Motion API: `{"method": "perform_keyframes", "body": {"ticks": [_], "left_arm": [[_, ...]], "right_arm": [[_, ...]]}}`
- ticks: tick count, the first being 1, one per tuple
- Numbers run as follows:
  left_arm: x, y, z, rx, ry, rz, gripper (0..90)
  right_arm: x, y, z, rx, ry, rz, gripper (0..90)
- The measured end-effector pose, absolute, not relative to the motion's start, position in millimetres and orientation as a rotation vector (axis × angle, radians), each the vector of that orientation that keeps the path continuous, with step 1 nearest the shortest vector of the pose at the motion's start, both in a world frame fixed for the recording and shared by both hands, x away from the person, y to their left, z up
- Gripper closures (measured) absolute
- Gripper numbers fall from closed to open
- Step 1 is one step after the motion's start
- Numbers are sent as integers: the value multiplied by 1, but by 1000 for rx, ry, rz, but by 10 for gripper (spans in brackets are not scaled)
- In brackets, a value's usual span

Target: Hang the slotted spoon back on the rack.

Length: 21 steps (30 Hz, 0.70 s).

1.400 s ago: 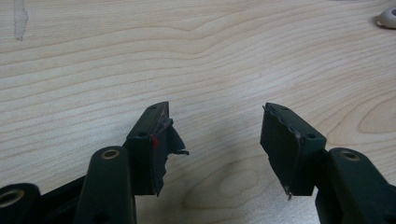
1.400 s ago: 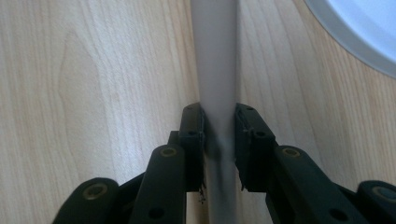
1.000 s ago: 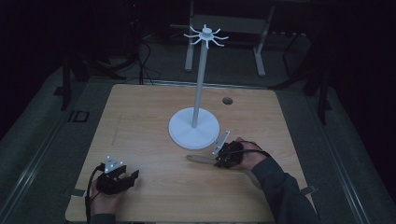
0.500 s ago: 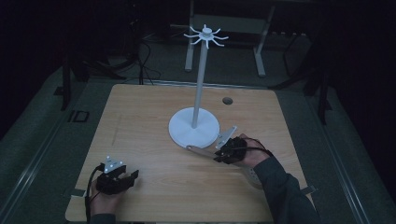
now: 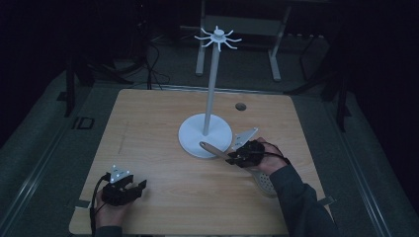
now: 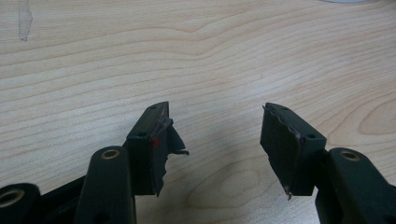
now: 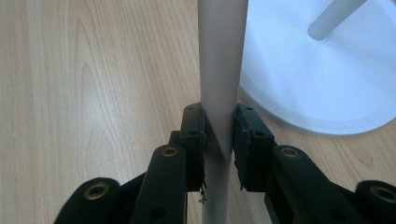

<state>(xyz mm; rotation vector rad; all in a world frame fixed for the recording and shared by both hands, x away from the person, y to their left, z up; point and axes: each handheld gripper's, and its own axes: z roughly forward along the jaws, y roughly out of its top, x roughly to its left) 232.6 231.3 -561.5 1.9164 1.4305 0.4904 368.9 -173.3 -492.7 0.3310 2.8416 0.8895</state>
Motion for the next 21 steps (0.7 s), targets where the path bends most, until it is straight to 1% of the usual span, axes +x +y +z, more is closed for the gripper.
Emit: {"method": "perform_keyframes", "body": {"ticks": [8,21], "left_arm": [[233,231,-561,1915,1431,491,432],[233,231,-562,1918,1431,491,432]], "right_arm": [[371,-177,-486,404,2764,935,751],[371,-186,-461,491,2564,1112,751]]}}
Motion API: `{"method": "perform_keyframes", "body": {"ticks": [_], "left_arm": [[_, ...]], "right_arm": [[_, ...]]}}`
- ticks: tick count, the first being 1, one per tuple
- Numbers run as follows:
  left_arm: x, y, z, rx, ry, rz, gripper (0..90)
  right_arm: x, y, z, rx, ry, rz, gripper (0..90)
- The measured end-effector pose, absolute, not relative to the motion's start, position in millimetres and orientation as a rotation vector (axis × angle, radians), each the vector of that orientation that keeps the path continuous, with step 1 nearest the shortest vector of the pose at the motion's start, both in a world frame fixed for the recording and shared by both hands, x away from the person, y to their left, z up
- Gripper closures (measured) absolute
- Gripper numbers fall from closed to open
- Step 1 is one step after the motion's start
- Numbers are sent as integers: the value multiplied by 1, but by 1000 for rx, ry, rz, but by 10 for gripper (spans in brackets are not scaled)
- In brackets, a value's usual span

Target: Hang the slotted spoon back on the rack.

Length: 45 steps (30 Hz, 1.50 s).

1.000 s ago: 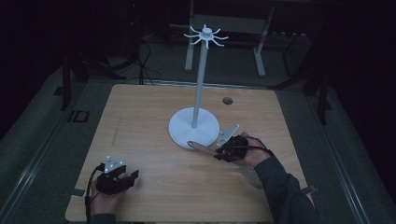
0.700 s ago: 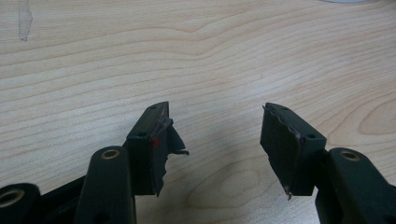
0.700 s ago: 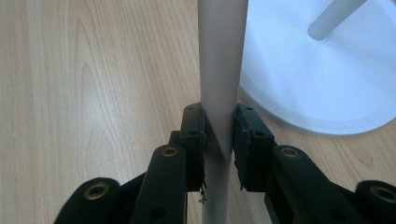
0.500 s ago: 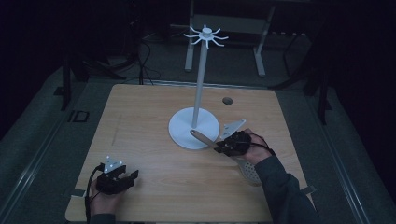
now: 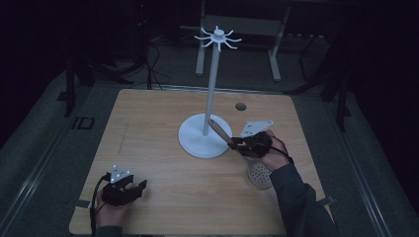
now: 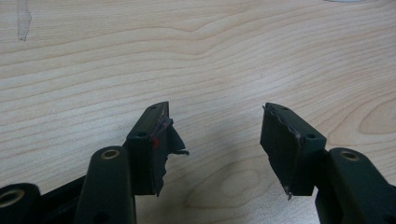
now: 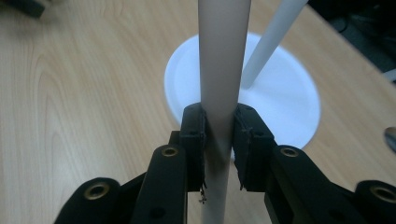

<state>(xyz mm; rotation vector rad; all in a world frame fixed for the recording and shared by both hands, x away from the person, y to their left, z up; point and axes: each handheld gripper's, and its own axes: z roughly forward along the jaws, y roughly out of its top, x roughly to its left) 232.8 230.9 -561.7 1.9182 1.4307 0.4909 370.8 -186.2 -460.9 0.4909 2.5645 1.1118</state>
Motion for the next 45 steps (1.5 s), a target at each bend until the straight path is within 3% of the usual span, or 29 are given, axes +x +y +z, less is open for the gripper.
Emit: {"method": "perform_keyframes", "body": {"ticks": [45], "left_arm": [[232,232,-561,1910,1435,490,432]], "right_arm": [[371,-194,-432,612,2240,1359,751]]}}
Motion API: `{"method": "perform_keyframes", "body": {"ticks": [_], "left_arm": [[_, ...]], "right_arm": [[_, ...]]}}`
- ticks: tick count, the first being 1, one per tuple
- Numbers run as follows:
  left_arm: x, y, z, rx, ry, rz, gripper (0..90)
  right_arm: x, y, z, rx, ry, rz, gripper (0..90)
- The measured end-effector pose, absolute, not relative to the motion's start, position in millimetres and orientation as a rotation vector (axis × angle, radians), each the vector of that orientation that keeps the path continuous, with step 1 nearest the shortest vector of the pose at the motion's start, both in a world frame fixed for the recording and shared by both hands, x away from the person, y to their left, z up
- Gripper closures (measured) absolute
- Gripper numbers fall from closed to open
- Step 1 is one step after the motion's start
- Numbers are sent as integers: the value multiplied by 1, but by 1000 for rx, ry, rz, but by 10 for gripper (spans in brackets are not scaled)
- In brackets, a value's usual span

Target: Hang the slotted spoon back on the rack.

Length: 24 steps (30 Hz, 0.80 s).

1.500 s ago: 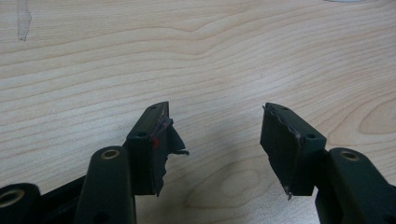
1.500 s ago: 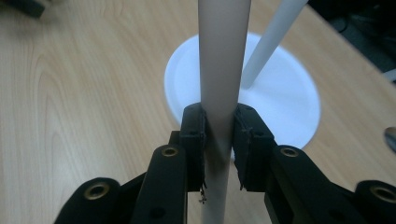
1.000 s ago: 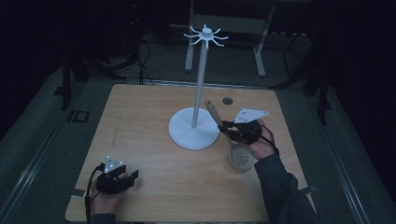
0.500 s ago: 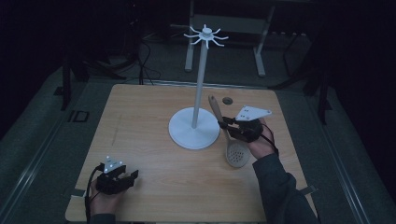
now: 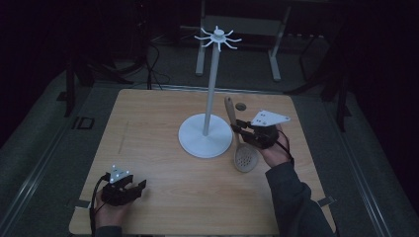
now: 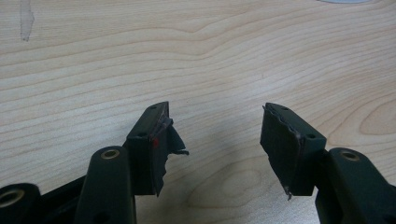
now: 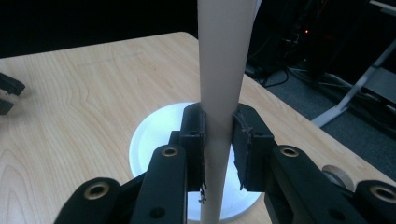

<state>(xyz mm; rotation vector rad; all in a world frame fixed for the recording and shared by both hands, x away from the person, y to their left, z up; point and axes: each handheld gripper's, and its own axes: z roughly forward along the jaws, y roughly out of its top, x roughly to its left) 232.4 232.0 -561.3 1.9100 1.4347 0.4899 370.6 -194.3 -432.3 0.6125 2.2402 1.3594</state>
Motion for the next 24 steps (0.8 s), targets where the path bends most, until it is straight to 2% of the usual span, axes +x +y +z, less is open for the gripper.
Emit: {"method": "perform_keyframes", "body": {"ticks": [24], "left_arm": [[232,232,-562,1908,1436,491,432]], "right_arm": [[371,-192,-422,620,2160,1422,751]]}}
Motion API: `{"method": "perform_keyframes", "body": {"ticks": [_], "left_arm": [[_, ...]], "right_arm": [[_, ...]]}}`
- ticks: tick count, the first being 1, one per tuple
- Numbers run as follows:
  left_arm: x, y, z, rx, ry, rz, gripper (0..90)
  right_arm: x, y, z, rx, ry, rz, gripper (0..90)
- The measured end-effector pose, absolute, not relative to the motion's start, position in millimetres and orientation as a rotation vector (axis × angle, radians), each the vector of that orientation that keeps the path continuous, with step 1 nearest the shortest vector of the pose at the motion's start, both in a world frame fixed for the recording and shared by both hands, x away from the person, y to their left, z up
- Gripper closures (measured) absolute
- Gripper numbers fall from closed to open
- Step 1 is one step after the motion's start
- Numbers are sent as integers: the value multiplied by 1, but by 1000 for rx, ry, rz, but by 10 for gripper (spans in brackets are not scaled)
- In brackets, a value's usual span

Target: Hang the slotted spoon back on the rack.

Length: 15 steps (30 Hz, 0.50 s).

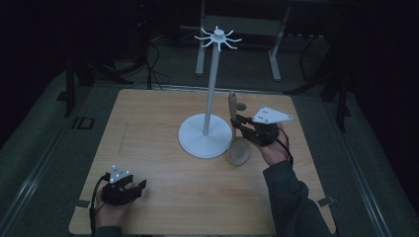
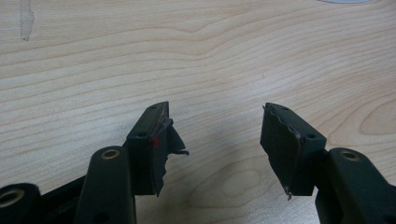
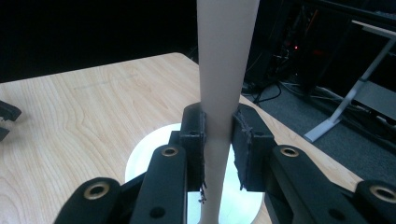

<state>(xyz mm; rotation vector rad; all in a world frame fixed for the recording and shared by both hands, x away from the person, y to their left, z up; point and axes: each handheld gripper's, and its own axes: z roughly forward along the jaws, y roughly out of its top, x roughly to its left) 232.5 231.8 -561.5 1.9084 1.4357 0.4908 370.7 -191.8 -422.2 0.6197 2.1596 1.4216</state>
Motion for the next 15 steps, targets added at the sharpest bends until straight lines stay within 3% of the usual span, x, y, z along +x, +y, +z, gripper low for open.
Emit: {"method": "perform_keyframes", "body": {"ticks": [15], "left_arm": [[233,231,-562,1911,1434,490,432]], "right_arm": [[372,-194,-413,641,2114,1454,751]]}}
